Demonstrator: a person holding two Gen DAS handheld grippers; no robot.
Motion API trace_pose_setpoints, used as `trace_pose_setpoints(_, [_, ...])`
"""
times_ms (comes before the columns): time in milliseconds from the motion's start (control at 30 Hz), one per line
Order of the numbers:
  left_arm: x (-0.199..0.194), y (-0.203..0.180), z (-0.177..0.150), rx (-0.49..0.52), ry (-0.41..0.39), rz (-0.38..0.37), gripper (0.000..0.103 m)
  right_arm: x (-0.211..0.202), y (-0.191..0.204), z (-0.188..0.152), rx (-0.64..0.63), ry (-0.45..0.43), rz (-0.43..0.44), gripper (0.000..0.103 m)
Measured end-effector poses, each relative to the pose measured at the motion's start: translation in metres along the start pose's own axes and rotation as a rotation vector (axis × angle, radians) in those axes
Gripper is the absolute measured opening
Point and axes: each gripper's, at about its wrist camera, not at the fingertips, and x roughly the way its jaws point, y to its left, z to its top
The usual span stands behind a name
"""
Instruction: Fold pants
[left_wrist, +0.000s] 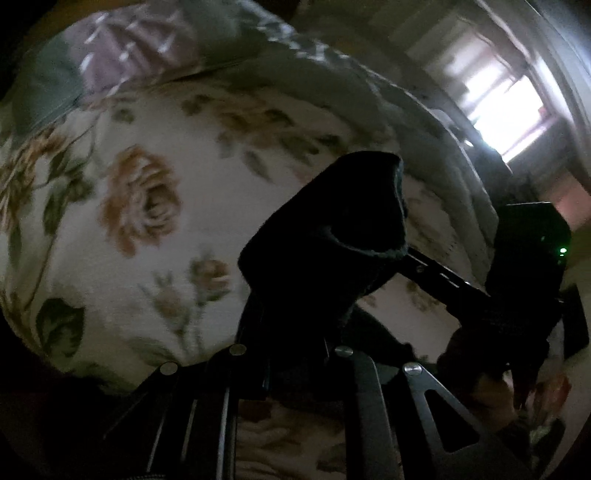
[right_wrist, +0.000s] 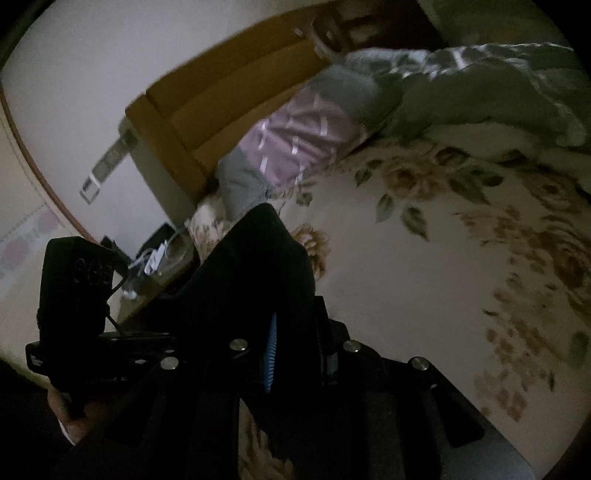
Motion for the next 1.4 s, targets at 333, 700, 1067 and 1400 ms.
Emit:
trace_pose_setpoints(333, [0.002,-0.082,-0.028,0.153,0.047,-0.061,0.013,-0.075,-0.030,-0.040,0.103,-0.143,-0.019,0.019])
trace_pose_setpoints(700, [0.028,-0.157,-0.070,0.311,0.118,-0.062,0.013,-0.132,-0.067,-0.091,0.212,-0.248,-0.038,0.019])
trace_pose_setpoints(1067, [0.066,-0.195,-0.108,0.411,0.183,-0.015,0.013,-0.155,-0.102,-0.138,0.296,-0.272,-0.072,0.019])
trace_pose_setpoints(1400, [0.096,-0.210,-0.132,0.492,0.193,0.007,0.014,-0.158,-0.125,-0.163,0.362,-0.275,-0.100,0.019])
